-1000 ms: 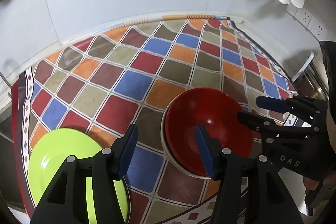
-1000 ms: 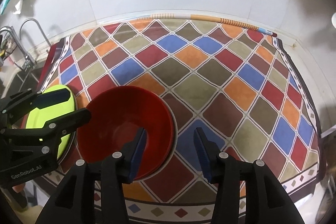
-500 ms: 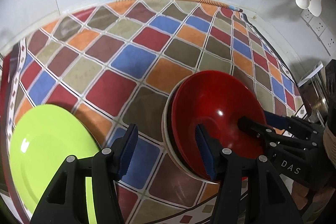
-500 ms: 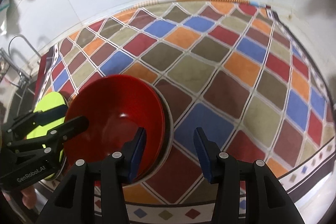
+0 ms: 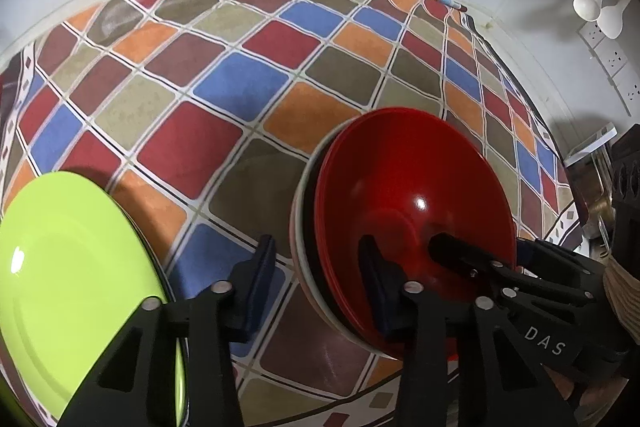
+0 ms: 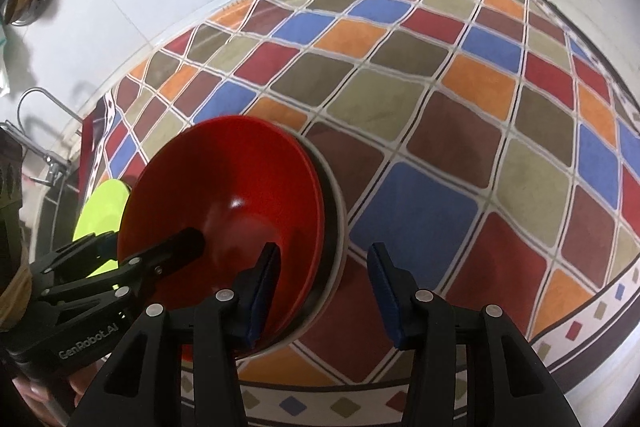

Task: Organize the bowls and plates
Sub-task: 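Grip the rims of the nested bowl stack with both grippers and lift, then carry the nested bowls with both grippers onto the green plate stack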

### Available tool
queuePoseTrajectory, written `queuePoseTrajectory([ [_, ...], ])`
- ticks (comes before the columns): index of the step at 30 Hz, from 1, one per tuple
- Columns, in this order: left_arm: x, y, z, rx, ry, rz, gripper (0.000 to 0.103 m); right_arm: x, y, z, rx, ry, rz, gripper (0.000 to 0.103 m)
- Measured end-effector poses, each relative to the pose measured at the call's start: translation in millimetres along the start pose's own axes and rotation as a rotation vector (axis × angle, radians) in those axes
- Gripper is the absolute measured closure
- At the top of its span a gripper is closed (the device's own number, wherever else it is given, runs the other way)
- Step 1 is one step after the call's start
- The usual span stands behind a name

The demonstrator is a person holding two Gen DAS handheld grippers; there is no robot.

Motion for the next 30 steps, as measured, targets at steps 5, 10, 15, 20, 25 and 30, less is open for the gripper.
queuePoseTrajectory([
  [5,2.4,-1.9,3.4,0.0,0.012,-0.003,0.07,0.9,2.2,5.9,-0.018,0.027,0.007,0.069],
  [10,3.7,-3.9,2.6,-0.029,0.009,0.002,0.07,1.7,6.3,8.5,0.011,0.038,0.003,0.07],
  [15,5.2,0.9,1.4,-0.02,0.034,-0.023,0.07,0.2,5.7,6.6,0.025,0.05,0.03,0.074],
  [20,5.6,5.6,-11.3,-0.01,0.014,-0.029,0.07,-1.6,8.5,0.9,0.04,0.042,0.041,0.075],
  [25,3.5,17.8,-30.9,0.001,-0.025,-0.047,0.07,-6.9,20.9,-10.2,0.041,0.011,0.019,0.075],
  [30,1.4,37.6,-54.9,-0.002,-0.079,-0.069,0.07,-13.5,41.6,-19.9,0.03,-0.019,-0.017,0.075],
])
Point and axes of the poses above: each gripper's, at about its wrist camera, not at the fingertips, and z roughly the way its jaws point, y to its left, x to its underside, the point moved 4 cm from there along z, roughly the way its jaws point, and after that the axes turned 12 degrees about -z, right-handed, at the moved point
